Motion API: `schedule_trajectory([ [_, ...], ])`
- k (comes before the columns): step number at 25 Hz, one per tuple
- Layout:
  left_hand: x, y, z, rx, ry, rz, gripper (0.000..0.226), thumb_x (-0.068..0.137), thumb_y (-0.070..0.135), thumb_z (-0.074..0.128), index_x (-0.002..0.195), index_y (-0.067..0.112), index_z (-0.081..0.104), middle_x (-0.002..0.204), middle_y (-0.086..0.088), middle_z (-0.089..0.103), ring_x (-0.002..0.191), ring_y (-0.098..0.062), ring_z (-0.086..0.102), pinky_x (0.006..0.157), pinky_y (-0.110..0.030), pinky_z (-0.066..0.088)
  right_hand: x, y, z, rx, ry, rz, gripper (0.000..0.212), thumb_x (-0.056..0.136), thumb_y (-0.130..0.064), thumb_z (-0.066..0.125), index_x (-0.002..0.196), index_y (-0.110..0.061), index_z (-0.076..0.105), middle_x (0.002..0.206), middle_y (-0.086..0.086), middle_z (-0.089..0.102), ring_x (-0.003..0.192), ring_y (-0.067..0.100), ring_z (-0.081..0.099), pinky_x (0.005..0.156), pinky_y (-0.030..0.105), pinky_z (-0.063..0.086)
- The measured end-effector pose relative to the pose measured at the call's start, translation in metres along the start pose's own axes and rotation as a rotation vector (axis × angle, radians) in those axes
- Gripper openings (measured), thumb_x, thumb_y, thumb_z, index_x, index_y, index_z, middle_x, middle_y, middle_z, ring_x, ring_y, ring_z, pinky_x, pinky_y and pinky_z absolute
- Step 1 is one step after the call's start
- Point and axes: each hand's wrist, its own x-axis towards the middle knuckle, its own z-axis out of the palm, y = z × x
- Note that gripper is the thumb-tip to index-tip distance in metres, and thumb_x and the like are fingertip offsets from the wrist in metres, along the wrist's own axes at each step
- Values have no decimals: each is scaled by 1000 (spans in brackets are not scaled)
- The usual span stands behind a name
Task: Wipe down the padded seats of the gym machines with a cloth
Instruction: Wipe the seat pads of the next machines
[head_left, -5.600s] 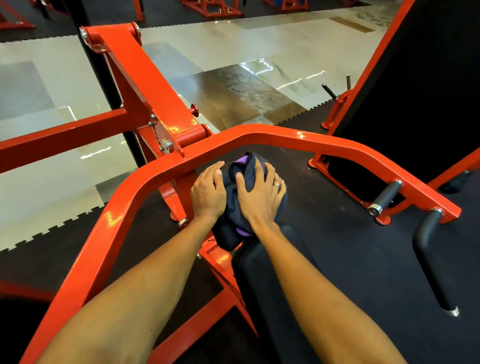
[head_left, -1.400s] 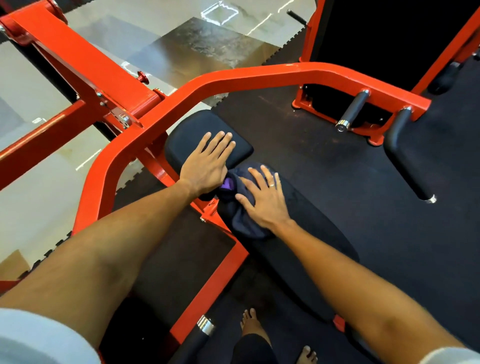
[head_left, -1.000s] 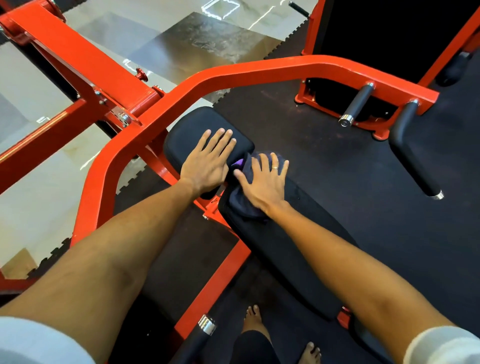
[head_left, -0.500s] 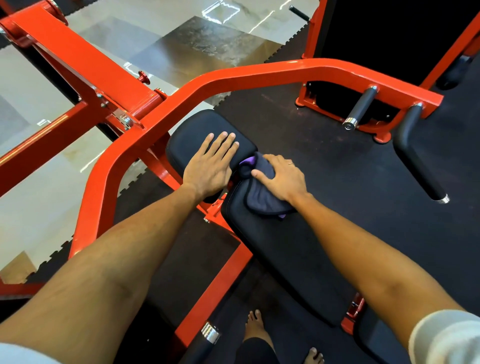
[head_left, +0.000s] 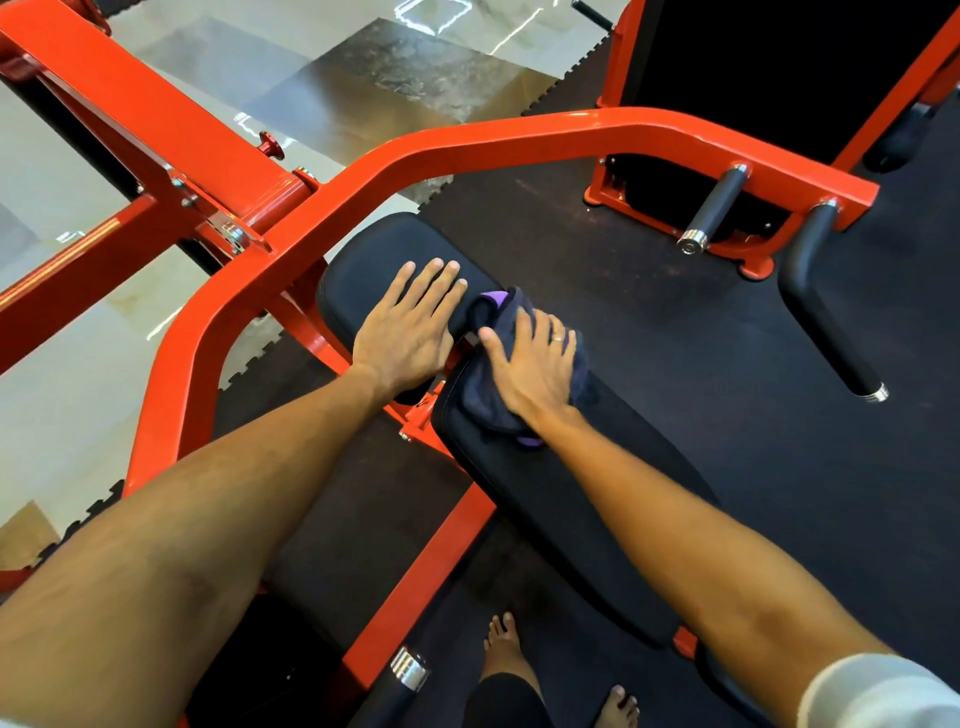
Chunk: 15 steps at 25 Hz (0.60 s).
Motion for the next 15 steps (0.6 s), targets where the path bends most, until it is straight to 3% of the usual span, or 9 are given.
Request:
schedule_trajectory([
  [2,-1,1,0,-11,3,-5,60,99,30,34,155,8,37,163,-13,32,153,-29,23,125,-49,16,-28,-22,14,-19,50,-35,84,98,-71,14,156,-15,35,167,13,24,155,37,12,125,58,4],
  [6,0,1,-2,-13,11,-1,59,98,27,38,155,9,38,163,-12,31,153,-29,23,125,-48,15,-70,32,20,-83,39,-418,69,103,-63,33,159,-24,32,170,8,18,158,31,6,125,58,9],
  [8,0,2,-3,-15,7,-1,59,98,27,39,154,9,39,163,-12,32,153,-29,24,125,-48,16,-62,65,19,-121,33,-486,67,101,-63,37,158,-27,34,169,5,20,157,32,10,124,59,14],
  [10,0,1,-4,-18,5,-5,59,98,28,40,154,9,39,163,-12,31,153,-28,24,125,-48,15,-40,69,15,-85,19,-285,69,101,-63,35,159,-25,32,169,4,21,157,34,9,125,58,10],
  [13,0,-1,-4,-19,2,3,59,97,28,39,153,9,40,162,-13,33,152,-29,25,125,-49,16,-16,22,8,110,7,201,67,104,-54,35,161,-21,23,169,7,19,156,37,4,124,58,2],
  [15,0,0,-4,-15,1,2,59,97,29,38,153,9,41,162,-13,34,152,-29,26,125,-49,16,-26,-21,12,170,6,247,68,102,-45,37,162,-20,20,170,10,13,156,39,-1,123,61,-2],
])
